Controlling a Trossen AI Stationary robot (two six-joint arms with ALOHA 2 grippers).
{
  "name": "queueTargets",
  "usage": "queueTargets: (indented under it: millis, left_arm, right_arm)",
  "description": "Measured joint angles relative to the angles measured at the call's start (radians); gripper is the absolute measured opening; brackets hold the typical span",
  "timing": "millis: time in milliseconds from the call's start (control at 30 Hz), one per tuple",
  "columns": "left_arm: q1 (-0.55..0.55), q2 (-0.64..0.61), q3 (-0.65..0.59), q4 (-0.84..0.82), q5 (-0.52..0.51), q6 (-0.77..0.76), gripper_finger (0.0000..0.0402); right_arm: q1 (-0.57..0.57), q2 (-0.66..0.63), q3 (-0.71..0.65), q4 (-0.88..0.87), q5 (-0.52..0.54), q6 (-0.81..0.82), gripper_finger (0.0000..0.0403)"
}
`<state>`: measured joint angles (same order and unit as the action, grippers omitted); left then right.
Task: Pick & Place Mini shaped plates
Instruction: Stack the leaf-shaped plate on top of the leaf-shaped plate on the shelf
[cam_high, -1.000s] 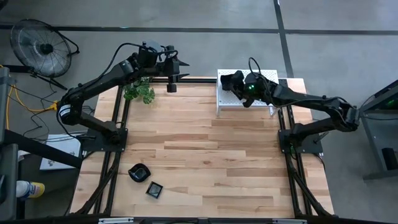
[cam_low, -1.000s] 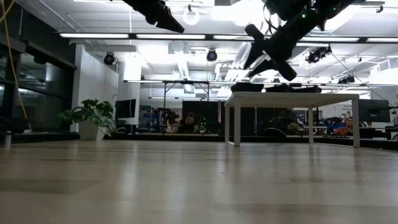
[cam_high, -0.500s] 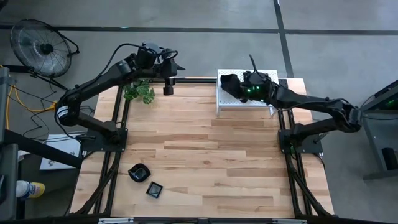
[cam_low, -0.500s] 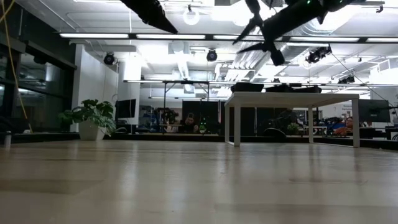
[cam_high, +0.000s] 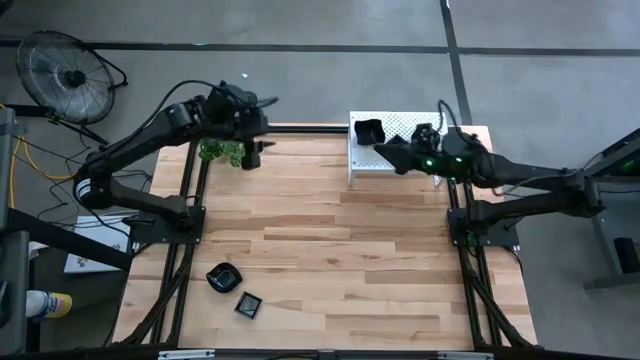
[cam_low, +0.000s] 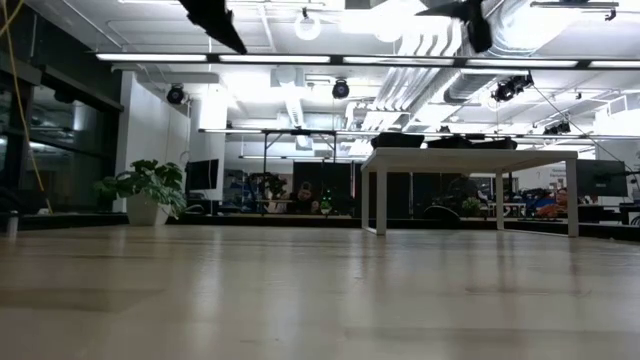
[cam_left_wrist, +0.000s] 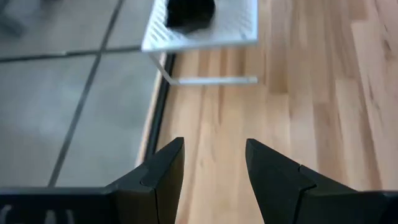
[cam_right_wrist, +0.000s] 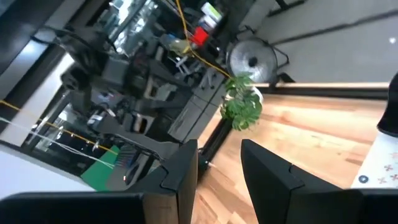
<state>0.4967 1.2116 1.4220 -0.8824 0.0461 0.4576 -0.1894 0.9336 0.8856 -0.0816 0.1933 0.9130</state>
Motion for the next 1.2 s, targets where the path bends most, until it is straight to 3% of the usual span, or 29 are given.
queueTargets:
  millis: [233,533,1200]
  left_arm:
    - [-0.21,-0.01,0.0,-0.096,-0.192,-0.138,0.0168]
    - [-0.473,-0.011,-0.048,-0.122,-0.451,-0.345,0.0168]
    - [-0.877,-0.01,-0.431,-0.112,-0.47,-1.124,0.0168]
  right_arm:
    - [0.144,-0.093,0.0,-0.043,0.108,-0.061,0.0119]
    - [0.362,-0.103,0.0,-0.059,0.2,-0.117,0.0119]
    - [0.993,-0.11,0.0,-0.127,0.754,-0.165,0.0119]
